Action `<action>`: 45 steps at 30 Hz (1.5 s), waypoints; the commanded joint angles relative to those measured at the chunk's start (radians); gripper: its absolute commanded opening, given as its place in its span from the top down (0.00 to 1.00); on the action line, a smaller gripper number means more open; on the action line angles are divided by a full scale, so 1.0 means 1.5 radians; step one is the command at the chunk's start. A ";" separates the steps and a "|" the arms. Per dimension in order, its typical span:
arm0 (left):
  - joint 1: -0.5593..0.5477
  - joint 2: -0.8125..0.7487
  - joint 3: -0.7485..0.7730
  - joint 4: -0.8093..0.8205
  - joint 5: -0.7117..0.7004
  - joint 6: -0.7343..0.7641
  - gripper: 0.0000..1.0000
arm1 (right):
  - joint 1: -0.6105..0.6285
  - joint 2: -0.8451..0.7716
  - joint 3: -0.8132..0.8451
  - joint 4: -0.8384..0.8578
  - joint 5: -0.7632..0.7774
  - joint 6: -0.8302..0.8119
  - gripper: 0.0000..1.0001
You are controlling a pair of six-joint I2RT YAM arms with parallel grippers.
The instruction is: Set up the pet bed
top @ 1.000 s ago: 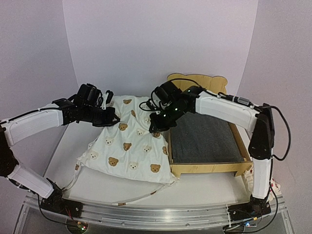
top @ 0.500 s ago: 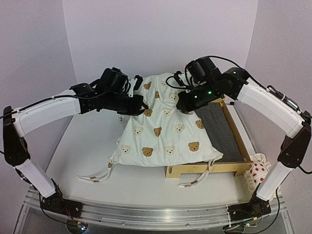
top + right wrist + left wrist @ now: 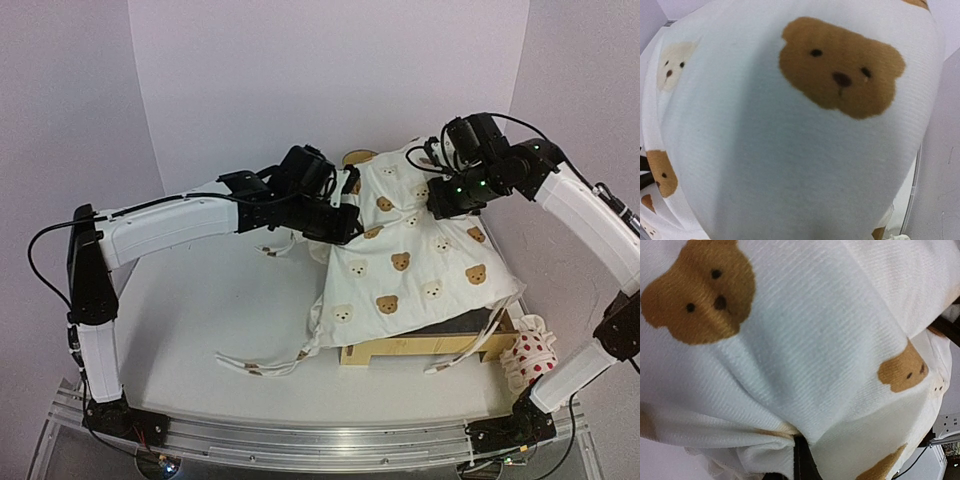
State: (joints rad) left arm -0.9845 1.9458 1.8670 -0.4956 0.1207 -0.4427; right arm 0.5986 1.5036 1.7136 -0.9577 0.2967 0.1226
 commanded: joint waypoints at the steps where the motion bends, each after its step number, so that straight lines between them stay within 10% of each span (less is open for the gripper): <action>1: -0.011 0.042 0.081 0.020 0.034 -0.005 1.00 | -0.058 -0.008 -0.004 0.028 0.033 -0.018 1.00; 24: -0.008 0.225 0.247 0.048 -0.028 0.082 1.00 | -0.210 0.095 -0.107 0.081 -0.054 0.003 1.00; 45: 0.042 0.255 0.176 0.135 0.010 0.055 1.00 | -0.254 0.121 -0.197 0.217 -0.018 0.056 1.00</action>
State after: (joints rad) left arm -0.9365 2.3374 2.1664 -0.3301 0.1004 -0.3447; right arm 0.2639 1.6791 1.4353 -0.6940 0.1785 0.1718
